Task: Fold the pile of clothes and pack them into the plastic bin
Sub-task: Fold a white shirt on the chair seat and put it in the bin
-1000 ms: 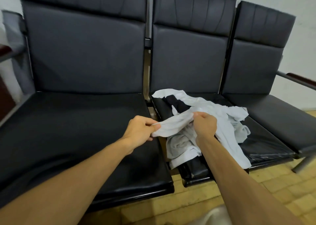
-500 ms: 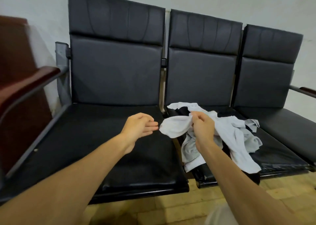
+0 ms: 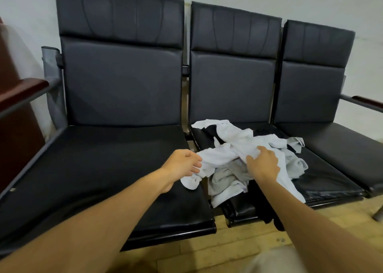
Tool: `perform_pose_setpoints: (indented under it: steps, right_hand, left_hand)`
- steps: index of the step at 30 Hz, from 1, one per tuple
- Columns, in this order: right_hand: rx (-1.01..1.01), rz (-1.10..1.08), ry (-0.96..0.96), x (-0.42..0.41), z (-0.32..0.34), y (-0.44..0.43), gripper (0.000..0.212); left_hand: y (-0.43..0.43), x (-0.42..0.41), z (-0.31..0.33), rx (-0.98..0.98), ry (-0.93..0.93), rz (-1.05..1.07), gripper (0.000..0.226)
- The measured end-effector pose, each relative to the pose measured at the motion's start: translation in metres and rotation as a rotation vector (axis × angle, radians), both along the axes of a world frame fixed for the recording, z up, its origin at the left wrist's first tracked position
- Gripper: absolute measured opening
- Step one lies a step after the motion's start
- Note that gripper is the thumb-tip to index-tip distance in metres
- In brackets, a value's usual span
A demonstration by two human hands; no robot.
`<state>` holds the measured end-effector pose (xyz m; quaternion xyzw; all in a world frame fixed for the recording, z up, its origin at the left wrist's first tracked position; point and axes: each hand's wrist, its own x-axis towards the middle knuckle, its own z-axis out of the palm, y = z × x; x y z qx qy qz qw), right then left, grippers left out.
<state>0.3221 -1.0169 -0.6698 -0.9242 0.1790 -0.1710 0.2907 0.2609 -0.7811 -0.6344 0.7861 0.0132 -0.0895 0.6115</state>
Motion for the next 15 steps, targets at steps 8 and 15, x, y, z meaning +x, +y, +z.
perform_pose_setpoints:
  steps: [8,15]
  right_hand:
    - [0.067,0.003,0.035,0.016,-0.006,-0.027,0.027]
    - [-0.155,0.094,0.143,-0.006,-0.007,-0.015,0.014]
  left_hand:
    - [-0.04,0.021,-0.018,0.026,0.043,-0.058,0.025]
    - [-0.03,0.008,-0.003,0.034,0.001,-0.085,0.023]
